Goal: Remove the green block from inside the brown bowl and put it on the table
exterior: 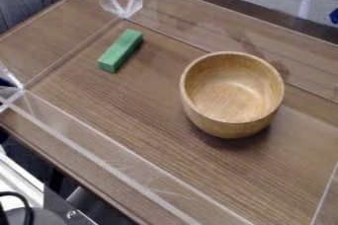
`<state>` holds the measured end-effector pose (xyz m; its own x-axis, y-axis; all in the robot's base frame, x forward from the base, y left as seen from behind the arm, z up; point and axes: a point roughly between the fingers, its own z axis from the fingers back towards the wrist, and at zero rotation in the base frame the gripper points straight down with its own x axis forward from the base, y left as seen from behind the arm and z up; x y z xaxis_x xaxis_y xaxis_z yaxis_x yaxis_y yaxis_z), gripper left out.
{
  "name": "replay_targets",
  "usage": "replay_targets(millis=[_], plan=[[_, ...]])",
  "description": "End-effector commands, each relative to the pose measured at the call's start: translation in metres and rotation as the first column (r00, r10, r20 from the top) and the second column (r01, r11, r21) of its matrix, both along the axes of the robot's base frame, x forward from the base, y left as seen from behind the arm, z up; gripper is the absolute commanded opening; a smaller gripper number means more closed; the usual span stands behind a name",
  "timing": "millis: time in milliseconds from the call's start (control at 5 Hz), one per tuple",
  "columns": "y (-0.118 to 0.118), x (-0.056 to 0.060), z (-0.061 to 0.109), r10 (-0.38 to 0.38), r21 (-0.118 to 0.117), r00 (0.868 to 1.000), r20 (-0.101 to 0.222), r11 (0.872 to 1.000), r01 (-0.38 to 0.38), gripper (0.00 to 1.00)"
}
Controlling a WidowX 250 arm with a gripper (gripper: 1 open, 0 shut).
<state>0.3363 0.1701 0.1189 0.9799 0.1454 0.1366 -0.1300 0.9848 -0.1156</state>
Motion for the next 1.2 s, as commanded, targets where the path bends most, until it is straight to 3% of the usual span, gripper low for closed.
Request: replay_targets(millis=[0,1000], plan=[[0.010,0.007,0.016,0.005,0.044,0.998,0.062,0.999,-0.007,0.00],[0.020,0.018,-0.014,-0.002,0.057,0.999,0.046,0.998,0.000,0.00]])
